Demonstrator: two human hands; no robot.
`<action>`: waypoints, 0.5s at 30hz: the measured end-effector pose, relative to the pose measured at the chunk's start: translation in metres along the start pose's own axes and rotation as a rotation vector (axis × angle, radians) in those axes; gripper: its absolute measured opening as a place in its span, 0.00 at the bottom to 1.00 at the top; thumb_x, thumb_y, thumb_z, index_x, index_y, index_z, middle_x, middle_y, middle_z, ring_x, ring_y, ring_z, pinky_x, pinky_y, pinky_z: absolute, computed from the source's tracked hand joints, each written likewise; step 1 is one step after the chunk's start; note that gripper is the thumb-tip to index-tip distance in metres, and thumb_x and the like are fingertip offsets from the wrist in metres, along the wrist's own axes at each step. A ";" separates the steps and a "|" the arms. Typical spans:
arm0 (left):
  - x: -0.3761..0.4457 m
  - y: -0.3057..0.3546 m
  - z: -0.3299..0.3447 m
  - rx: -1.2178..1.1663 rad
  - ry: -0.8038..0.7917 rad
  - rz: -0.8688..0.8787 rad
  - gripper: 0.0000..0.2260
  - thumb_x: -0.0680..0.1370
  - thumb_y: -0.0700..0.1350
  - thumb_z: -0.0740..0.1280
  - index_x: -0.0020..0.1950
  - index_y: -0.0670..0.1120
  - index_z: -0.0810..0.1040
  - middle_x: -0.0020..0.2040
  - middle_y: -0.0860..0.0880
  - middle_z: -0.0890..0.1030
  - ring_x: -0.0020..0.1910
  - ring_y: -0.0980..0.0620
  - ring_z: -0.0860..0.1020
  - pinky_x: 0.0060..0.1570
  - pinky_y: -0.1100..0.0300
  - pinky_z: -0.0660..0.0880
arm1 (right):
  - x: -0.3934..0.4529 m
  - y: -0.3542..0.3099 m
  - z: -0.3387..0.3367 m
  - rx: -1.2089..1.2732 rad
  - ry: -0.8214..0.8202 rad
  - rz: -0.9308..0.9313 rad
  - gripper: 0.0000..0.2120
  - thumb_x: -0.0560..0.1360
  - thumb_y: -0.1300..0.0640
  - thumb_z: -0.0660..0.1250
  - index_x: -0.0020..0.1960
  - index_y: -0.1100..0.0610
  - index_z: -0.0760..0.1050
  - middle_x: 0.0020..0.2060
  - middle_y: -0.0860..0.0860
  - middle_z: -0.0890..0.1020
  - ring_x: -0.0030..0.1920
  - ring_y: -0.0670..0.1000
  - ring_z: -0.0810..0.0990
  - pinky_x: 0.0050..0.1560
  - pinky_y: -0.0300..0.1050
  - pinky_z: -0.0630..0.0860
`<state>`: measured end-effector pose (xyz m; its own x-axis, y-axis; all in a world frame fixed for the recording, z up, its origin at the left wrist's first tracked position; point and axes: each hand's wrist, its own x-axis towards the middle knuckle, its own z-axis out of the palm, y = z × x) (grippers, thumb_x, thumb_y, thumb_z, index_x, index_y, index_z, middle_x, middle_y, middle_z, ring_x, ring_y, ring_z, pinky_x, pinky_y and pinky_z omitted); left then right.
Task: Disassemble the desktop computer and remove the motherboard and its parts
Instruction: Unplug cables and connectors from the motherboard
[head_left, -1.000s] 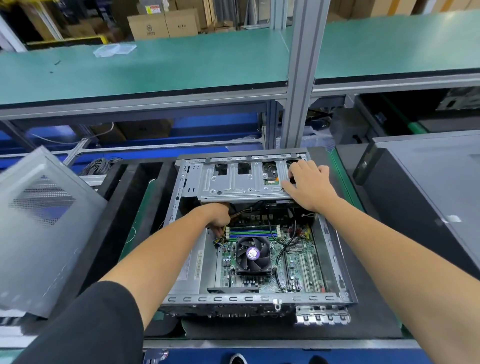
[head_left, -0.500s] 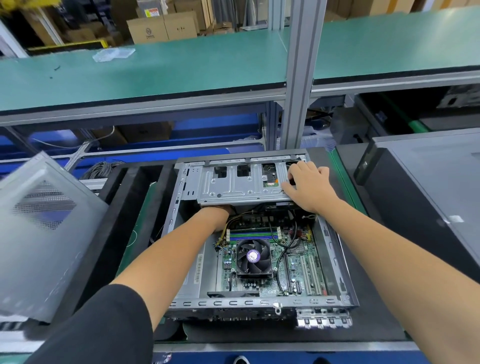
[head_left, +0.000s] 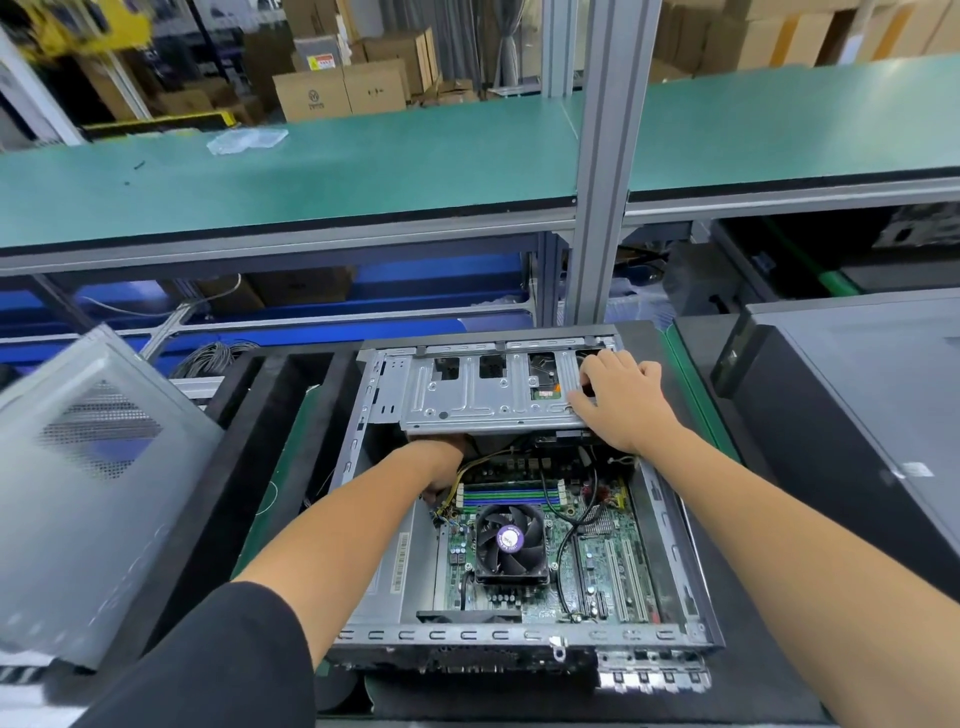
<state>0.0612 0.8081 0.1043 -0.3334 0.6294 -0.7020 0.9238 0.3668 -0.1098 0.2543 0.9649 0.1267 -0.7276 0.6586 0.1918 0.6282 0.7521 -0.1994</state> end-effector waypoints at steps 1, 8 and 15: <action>0.000 0.000 -0.001 -0.016 -0.008 -0.012 0.07 0.74 0.29 0.64 0.50 0.35 0.77 0.44 0.41 0.82 0.33 0.47 0.77 0.29 0.58 0.73 | 0.000 0.000 0.000 0.000 0.000 -0.001 0.10 0.79 0.46 0.57 0.48 0.52 0.68 0.45 0.48 0.71 0.49 0.51 0.68 0.53 0.50 0.60; 0.005 0.006 -0.002 -0.055 0.153 0.002 0.17 0.78 0.36 0.61 0.68 0.39 0.70 0.61 0.39 0.77 0.50 0.45 0.75 0.48 0.52 0.72 | 0.000 0.001 0.002 -0.005 0.011 -0.002 0.10 0.79 0.47 0.57 0.49 0.53 0.69 0.46 0.48 0.71 0.49 0.51 0.68 0.53 0.51 0.61; 0.002 -0.001 0.000 -0.093 0.306 0.027 0.18 0.80 0.37 0.54 0.70 0.43 0.67 0.67 0.43 0.73 0.62 0.48 0.73 0.65 0.56 0.66 | 0.001 0.001 0.004 -0.013 0.032 -0.013 0.08 0.78 0.49 0.58 0.47 0.54 0.68 0.44 0.48 0.70 0.49 0.52 0.67 0.50 0.49 0.57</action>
<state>0.0600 0.8088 0.1028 -0.3631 0.8113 -0.4582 0.9166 0.3995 -0.0190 0.2532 0.9664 0.1228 -0.7264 0.6493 0.2253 0.6225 0.7605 -0.1847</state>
